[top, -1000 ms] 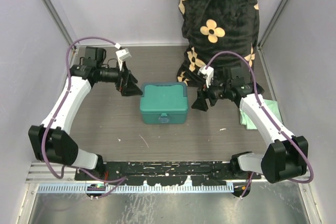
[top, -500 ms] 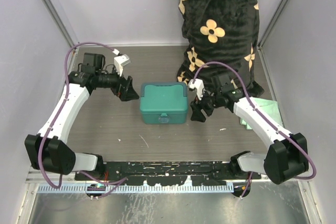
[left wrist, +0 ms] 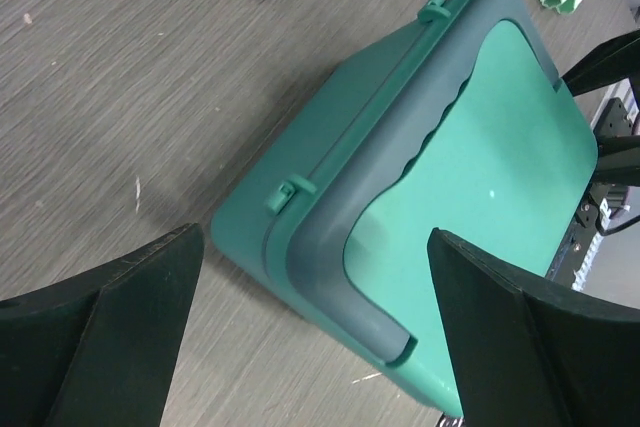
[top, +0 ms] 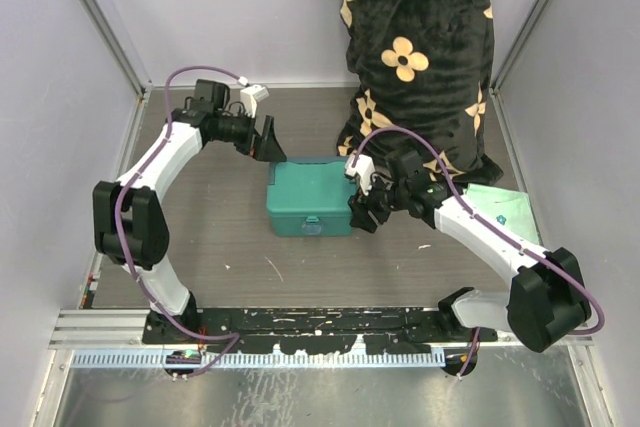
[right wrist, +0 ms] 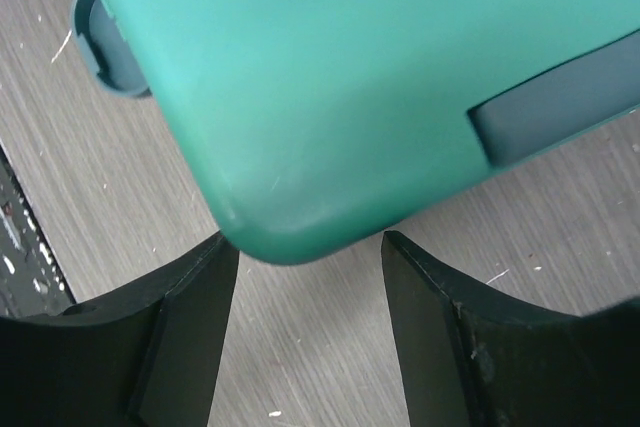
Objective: Organize the medicine kit
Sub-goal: Close the medicine box at the center of the board.
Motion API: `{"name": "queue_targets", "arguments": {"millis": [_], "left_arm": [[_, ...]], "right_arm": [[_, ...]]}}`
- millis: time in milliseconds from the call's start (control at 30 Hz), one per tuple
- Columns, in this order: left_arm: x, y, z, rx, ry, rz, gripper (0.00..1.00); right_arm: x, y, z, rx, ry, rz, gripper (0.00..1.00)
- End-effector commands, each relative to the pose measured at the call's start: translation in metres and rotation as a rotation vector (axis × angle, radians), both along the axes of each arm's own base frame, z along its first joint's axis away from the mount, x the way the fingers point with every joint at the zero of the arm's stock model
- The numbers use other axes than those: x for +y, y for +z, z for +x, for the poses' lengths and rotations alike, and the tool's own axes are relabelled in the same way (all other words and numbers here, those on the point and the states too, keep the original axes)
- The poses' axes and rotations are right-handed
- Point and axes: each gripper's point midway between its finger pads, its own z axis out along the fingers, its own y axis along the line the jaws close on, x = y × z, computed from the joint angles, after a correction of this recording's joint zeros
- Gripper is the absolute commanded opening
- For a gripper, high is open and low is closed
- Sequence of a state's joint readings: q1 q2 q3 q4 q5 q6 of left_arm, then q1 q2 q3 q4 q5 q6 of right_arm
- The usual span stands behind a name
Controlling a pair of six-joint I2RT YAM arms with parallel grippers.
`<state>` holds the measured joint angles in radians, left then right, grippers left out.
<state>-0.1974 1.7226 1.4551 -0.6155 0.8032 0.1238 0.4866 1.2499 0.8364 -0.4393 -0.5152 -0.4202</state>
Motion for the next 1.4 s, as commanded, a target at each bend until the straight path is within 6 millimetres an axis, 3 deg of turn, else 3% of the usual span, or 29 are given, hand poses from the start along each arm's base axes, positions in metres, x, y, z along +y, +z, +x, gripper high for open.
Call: {"name": "queue_targets", "arguments": {"millis": [0, 267, 567, 700, 833, 1033, 1233, 1367], "left_arm": [[-0.026, 0.019, 0.016, -0.060, -0.029, -0.056, 0.94], [-0.031, 0.004, 0.009, -0.028, -0.055, -0.052, 0.88], [-0.017, -0.001, -0.025, -0.030, -0.084, 0.007, 0.80], [-0.005, -0.006, -0.036, -0.068, -0.058, 0.060, 0.80], [0.008, -0.002, -0.038, -0.153, -0.011, 0.116, 0.82], [0.022, 0.021, -0.024, -0.312, 0.049, 0.175, 0.92], [0.020, 0.046, -0.018, -0.402, 0.038, 0.163, 0.97], [0.014, 0.047, -0.023, -0.446, -0.040, 0.145, 0.98]], "right_arm": [[0.010, 0.024, 0.029, -0.114, -0.080, 0.064, 0.64], [0.015, 0.032, 0.055, -0.130, -0.133, 0.044, 0.62], [0.020, 0.035, 0.093, -0.178, -0.161, -0.002, 0.62], [0.018, 0.038, 0.100, -0.192, -0.167, -0.011, 0.62], [0.007, 0.033, 0.089, -0.185, -0.159, -0.035, 0.64], [0.006, 0.024, 0.045, -0.175, -0.015, 0.000, 0.66], [0.024, 0.009, 0.017, -0.051, 0.030, 0.086, 0.65], [0.043, 0.008, 0.000, 0.073, 0.048, 0.200, 0.64]]}}
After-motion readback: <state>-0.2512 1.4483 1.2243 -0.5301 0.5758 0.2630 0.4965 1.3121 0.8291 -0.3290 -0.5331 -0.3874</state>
